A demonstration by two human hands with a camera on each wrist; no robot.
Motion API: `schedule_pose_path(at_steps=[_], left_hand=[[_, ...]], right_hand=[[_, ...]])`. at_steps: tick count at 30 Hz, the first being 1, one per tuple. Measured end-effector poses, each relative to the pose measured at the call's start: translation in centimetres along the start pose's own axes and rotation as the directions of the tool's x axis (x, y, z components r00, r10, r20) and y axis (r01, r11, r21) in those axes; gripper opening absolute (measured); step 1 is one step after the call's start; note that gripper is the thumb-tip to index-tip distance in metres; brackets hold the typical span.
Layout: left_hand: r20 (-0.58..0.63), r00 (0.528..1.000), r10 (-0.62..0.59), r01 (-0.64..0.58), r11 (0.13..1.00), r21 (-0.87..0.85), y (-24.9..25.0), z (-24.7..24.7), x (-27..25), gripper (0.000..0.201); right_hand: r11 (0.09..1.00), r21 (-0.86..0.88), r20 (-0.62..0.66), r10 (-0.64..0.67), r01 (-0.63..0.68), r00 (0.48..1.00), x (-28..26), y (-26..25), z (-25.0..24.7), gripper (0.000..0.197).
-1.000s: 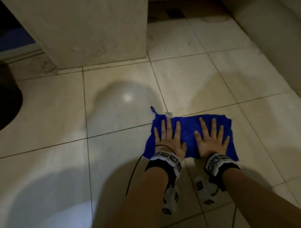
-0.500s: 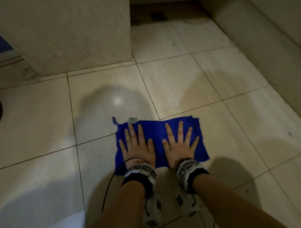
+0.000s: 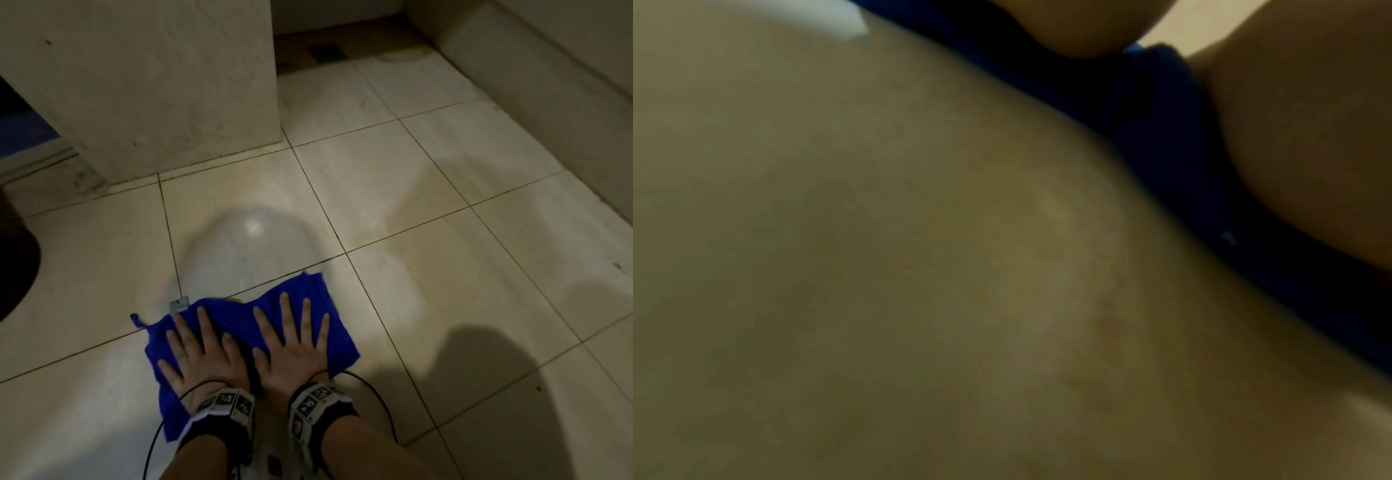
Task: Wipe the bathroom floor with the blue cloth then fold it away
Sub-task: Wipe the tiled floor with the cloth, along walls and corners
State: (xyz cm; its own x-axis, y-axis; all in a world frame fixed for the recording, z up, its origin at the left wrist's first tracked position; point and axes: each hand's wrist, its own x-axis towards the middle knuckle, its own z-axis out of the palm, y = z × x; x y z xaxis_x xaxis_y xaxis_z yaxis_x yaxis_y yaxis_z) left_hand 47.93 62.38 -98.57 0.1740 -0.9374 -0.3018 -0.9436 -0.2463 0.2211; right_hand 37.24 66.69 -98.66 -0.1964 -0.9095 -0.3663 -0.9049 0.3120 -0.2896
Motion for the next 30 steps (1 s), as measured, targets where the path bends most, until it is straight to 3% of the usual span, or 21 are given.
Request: schedule_pose_path(at_steps=[7, 10, 14, 17, 21, 30], left_hand=[[0.071, 0.997, -0.034, 0.037, 0.998, -0.042, 4.6, 0.3, -1.0, 0.066], [0.149, 0.983, 0.106, -0.107, 0.994, -0.001, 8.4, 1.2, -1.6, 0.068], [0.311, 0.902, 0.301, -0.327, 0.944, 0.035, 15.0, 2.7, -2.6, 0.069], [0.375, 0.860, 0.345, -0.390, 0.920, 0.048, 18.0, 3.6, -3.9, 0.072], [0.345, 0.861, 0.373, -0.429, 0.898, 0.100, 17.8, 4.0, -4.5, 0.074], [0.364, 0.805, 0.468, -0.550, 0.820, 0.161, 11.7, 4.0, -5.9, 0.067]], right_hand=[[1.000, 0.023, -0.022, -0.012, 0.012, 1.000, 1.3, 4.1, -2.2, 0.059], [0.993, 0.038, -0.036, 0.113, -0.112, 0.993, 2.2, 8.7, -4.8, 0.058], [0.964, 0.035, -0.015, 0.264, -0.264, 0.964, 3.0, 16.0, -7.6, 0.059], [0.957, 0.000, -0.001, 0.289, -0.289, 0.957, 2.7, 18.9, -8.6, 0.061], [0.955, 0.023, 0.021, 0.295, -0.295, 0.955, 2.7, 17.8, -9.1, 0.067], [0.972, -0.021, 0.085, 0.236, -0.235, 0.968, -2.9, 12.3, -6.7, 0.068]])
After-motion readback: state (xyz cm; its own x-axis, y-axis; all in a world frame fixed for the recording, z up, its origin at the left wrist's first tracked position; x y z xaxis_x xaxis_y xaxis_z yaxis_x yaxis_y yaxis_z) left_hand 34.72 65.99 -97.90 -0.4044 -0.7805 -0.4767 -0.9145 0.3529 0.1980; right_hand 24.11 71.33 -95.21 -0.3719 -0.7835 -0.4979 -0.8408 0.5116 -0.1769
